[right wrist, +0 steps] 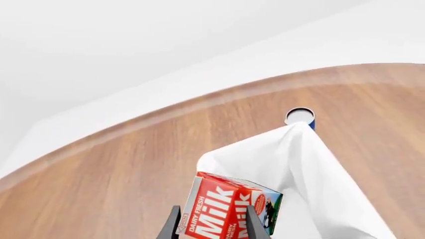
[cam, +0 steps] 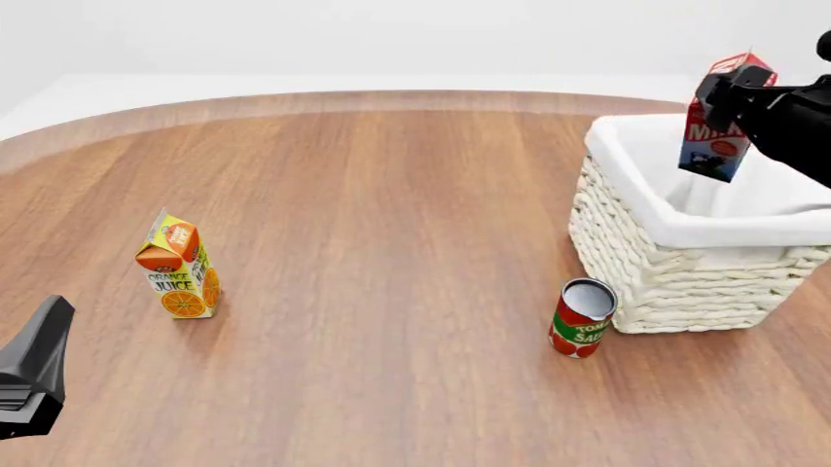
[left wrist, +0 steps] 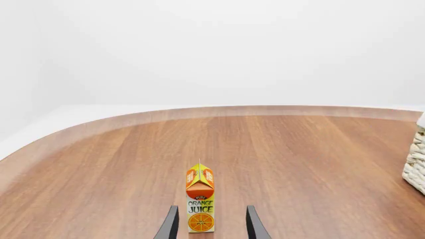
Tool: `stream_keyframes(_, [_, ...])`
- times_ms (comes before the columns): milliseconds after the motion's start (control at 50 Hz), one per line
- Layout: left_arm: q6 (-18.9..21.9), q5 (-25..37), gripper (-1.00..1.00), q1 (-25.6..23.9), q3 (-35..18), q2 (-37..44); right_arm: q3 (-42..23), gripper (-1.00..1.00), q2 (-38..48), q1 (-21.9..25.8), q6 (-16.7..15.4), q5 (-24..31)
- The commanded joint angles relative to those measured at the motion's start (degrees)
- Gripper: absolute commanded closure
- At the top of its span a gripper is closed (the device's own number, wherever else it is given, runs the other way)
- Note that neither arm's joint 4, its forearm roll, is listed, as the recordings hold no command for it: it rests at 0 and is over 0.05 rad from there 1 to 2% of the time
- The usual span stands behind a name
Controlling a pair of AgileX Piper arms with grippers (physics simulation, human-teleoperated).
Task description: Pick the milk and place it in the basket.
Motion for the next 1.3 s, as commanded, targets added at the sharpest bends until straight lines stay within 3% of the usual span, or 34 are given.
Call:
stream_keyframes(20, [0.00,0.00,-1.00,0.00,0.00,0.00,-1.08,1.00,2.33,-1.21,1.28,-2.67])
stream_keyframes(620, [0.00,0.00,-1.00,0.00,0.00,0.00,1.79,1.00,6.38,-2.65,2.44,-6.44])
stream_keyframes(1300, [0.00,0.00,-1.00,0.00,0.00,0.00,-3.46,1.00,16.26,-2.96,1.50,-8.67])
